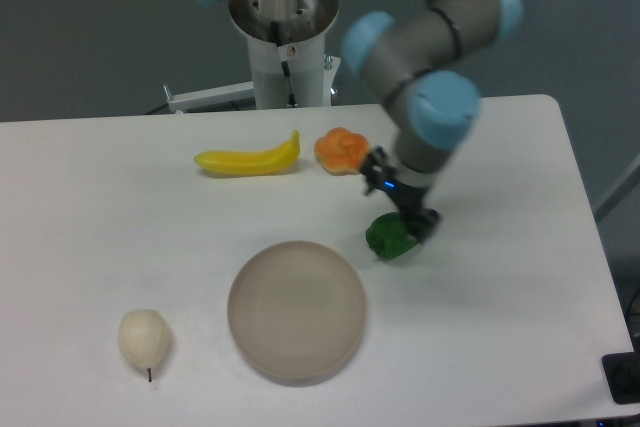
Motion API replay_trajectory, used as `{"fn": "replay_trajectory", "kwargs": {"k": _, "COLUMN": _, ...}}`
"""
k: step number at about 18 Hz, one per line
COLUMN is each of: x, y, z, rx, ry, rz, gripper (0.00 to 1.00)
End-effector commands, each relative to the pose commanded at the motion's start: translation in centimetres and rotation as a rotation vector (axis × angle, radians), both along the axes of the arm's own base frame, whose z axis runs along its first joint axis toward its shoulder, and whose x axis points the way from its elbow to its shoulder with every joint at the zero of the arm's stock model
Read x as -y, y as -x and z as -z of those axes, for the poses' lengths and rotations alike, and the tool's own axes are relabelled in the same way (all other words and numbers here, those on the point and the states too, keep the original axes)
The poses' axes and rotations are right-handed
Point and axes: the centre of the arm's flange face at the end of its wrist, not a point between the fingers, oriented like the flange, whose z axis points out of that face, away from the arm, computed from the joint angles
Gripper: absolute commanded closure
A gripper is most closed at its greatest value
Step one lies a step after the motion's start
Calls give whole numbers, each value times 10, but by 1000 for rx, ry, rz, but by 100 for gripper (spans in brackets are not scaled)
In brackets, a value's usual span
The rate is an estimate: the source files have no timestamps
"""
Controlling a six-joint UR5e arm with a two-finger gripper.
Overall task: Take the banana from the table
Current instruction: 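Move the gripper over the yellow banana and lower onto it, then close the gripper around the middle of the yellow banana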
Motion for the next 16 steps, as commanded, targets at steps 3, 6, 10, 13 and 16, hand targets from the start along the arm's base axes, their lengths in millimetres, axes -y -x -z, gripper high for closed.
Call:
{"fn": "replay_trajectory", "kwargs": {"k": 3, "x": 7, "y": -80, "z": -1, "rx": -27, "ry": -25, "rz": 10, "gripper": 0}}
{"fn": "replay_trajectory", "kwargs": {"k": 6, "x": 33, "y": -117, "z": 17, "rx": -11, "ry": -1, "rz": 54, "gripper": 0}}
{"fn": "replay_trajectory", "kwargs": {"k": 10, "x": 51, "y": -133, "z": 46, "rx": -23, "ry": -27, "rz": 94, "gripper": 0}}
{"fn": "replay_trajectory", "kwargs": {"k": 13, "x": 59, "y": -145, "z": 57, "rx": -16, "ry": -13, "rz": 111, "gripper": 0}}
{"fn": "replay_trajectory", "kwargs": {"k": 16, "x": 59, "y": -150, "z": 63, "rx": -16, "ry": -13, "rz": 120, "gripper": 0}}
